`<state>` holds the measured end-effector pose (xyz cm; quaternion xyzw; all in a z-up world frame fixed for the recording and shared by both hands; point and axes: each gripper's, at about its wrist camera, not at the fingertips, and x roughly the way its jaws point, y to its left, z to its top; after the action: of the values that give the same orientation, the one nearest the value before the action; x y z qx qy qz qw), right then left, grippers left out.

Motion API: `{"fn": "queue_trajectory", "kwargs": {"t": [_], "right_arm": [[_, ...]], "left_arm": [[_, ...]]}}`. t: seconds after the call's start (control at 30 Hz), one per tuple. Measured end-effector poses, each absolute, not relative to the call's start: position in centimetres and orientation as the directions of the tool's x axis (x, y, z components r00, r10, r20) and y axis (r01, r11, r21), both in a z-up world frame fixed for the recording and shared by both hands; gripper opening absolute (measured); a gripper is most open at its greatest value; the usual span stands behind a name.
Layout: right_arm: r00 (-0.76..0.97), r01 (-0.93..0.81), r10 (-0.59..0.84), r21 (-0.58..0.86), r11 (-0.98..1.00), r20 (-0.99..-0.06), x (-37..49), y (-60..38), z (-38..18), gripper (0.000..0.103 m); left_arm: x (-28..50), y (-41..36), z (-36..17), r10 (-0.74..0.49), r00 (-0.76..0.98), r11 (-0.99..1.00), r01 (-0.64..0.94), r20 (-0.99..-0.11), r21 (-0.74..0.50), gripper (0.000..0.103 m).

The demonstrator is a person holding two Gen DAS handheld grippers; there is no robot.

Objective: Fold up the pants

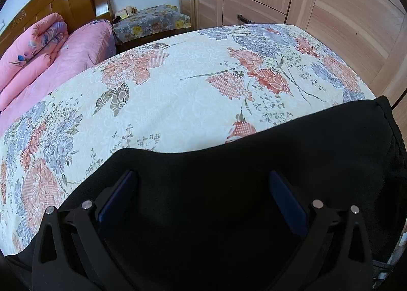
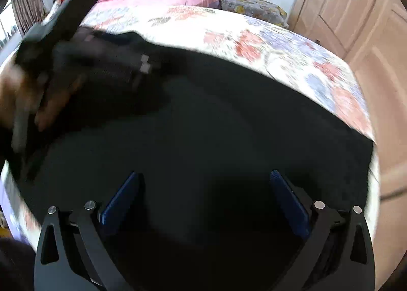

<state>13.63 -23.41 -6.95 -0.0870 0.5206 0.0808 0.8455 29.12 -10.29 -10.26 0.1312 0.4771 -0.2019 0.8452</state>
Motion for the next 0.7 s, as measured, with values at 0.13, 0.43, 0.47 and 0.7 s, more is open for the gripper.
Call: {"fn": "queue_trajectory", "kwargs": {"t": [0.13, 0.43, 0.47, 0.7], "right_arm": [[0.591, -0.032, 0.178, 0.198, 0.98, -0.787, 7.7, -29.8, -4.5, 0.099], [0.646, 0.175, 0.365, 0.596, 0.784, -0.671, 1.8, -37.6, -8.7, 0.099], [0.64, 0.166, 0.375, 0.597, 0.785, -0.671, 1.9, -37.4, -9.1, 0.099], [0.706, 0.197, 0.324, 0.614, 0.765, -0.63, 5.7, -38.1, -9.3, 0.099]], "left_arm": [[28.9, -10.5, -9.9, -0.194, 0.47, 0.888, 0.457, -0.861, 0.049, 0.102], [17.5, -5.2, -1.7, -0.208, 0.676, 0.927, 0.367, -0.707, 0.078, 0.101], [16.6, -4.3, -1.8, -0.192, 0.685, 0.935, 0.346, -0.703, 0.083, 0.101], [11.9, 4.2, -6.3, -0.115, 0.686, 0.98, 0.196, -0.718, 0.031, 0.101]]}}
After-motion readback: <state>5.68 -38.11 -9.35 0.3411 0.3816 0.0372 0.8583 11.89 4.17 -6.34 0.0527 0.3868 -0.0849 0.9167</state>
